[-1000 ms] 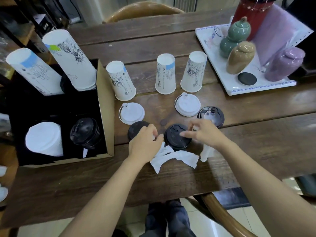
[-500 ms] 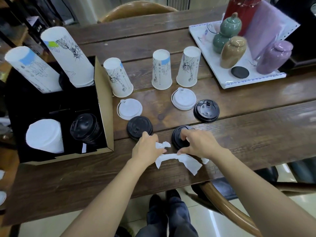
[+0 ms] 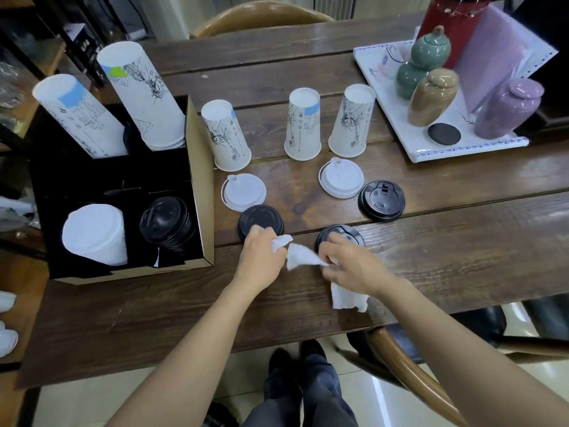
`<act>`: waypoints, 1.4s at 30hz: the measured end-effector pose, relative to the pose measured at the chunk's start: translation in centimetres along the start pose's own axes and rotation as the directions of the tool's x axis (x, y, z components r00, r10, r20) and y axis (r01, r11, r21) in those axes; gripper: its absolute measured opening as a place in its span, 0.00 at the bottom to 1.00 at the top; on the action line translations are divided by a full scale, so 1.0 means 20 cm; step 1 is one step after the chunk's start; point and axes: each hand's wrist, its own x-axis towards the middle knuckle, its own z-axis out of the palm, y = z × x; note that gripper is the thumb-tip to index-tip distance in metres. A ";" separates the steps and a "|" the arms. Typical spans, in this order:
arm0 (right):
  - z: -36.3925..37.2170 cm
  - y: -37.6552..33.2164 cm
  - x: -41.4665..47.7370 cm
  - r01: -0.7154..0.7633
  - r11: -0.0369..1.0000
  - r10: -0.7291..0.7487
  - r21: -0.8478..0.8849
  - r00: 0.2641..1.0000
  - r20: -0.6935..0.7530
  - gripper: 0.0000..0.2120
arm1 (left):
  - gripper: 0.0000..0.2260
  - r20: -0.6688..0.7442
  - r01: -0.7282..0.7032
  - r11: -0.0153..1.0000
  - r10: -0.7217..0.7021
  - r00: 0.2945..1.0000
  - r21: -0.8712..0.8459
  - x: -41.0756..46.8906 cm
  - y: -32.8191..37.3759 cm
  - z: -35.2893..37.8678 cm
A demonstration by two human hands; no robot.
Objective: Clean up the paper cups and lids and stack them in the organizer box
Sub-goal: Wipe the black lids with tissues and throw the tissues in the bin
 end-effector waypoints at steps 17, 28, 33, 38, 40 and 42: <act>-0.06 -0.31 0.27 -0.035 0.840 0.102 0.542 0.990 -0.094 0.18 | 0.13 -0.274 -0.029 0.856 -0.132 0.953 -0.516 -0.25 -0.09 -0.24; 0.27 -0.95 0.18 0.070 0.806 0.024 0.588 0.988 -0.150 0.26 | 0.17 -0.477 -0.041 0.671 -0.481 0.736 -0.740 -0.78 -0.57 -0.38; 0.59 -1.23 0.03 0.038 0.815 -0.017 0.578 0.999 -0.043 0.24 | 0.19 -0.438 0.049 0.610 -0.620 0.651 -0.791 -1.17 -0.88 -0.32; 1.02 -1.43 -0.12 -0.009 0.837 -0.060 0.547 0.992 0.108 0.24 | 0.19 -0.422 0.160 0.559 -0.757 0.499 -0.813 -1.60 -1.19 -0.17; 1.19 -1.48 -0.18 0.027 0.880 -0.106 0.474 0.984 0.141 0.24 | 0.18 -0.403 0.213 0.522 -0.810 0.426 -0.826 -1.75 -1.29 -0.11; 1.34 -1.51 -0.24 0.089 0.921 -0.163 0.380 0.972 0.169 0.23 | 0.14 -0.371 0.263 0.474 -0.857 0.357 -0.840 -1.87 -1.39 -0.04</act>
